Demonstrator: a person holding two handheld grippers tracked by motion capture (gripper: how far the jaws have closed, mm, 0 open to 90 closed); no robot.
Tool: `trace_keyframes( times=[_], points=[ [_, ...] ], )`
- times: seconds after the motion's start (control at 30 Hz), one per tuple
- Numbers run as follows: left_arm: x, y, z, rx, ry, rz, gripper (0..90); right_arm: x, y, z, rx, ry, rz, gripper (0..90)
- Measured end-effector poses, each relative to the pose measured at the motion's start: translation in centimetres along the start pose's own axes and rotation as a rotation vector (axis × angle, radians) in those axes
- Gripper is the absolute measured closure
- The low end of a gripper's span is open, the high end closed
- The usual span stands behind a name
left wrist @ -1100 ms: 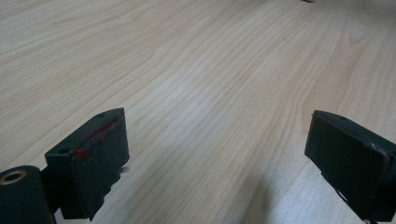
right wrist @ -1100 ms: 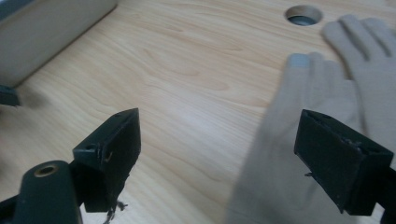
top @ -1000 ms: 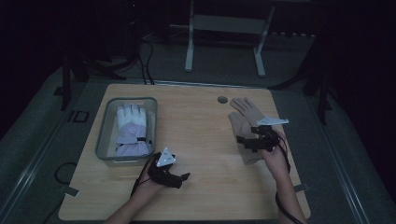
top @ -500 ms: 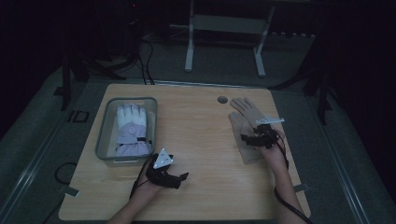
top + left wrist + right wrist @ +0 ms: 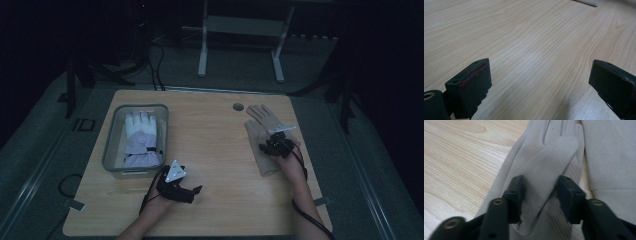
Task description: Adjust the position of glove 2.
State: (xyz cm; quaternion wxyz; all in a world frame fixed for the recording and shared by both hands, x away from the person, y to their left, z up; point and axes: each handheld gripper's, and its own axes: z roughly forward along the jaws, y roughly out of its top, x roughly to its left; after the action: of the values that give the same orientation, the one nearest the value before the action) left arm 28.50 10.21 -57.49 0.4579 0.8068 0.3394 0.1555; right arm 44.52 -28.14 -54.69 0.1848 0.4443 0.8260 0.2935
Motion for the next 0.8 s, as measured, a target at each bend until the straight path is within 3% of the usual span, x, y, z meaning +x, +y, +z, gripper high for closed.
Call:
trace_keyframes(
  times=[0.07, 0.13, 0.27, 0.33, 0.5, 0.67, 0.8],
  points=[
    [0.0, 0.0, -0.1, -0.006, 0.001, -0.004, 4.6, 0.2, 0.1, 0.0, 0.004, 0.004, -0.005, 67.5],
    [0.0, 0.0, -0.1, -0.007, 0.002, -0.003, 4.6, 0.4, 0.1, -0.1, 0.006, 0.019, 0.021, 74.7],
    [0.0, -0.1, -0.1, -0.009, 0.003, -0.009, 4.6, 0.8, 0.2, -0.3, 0.016, 0.045, 0.105, 79.5],
    [0.0, -0.1, -0.1, -0.013, 0.001, -0.015, 4.6, 1.3, 0.2, -0.6, 0.011, 0.053, 0.116, 80.2],
    [-0.1, 0.0, -0.1, -0.002, 0.007, -0.004, 4.6, 2.9, 1.2, -2.2, -0.076, 0.101, 0.181, 80.6],
    [0.0, -0.1, -0.1, -0.005, 0.007, -0.012, 4.6, 5.1, 2.8, -3.4, -0.144, 0.134, 0.190, 81.1],
    [-0.1, 0.0, -0.1, -0.005, 0.008, -0.009, 4.6, 7.0, 4.2, -3.8, -0.181, 0.116, 0.189, 81.1]
  ],
)
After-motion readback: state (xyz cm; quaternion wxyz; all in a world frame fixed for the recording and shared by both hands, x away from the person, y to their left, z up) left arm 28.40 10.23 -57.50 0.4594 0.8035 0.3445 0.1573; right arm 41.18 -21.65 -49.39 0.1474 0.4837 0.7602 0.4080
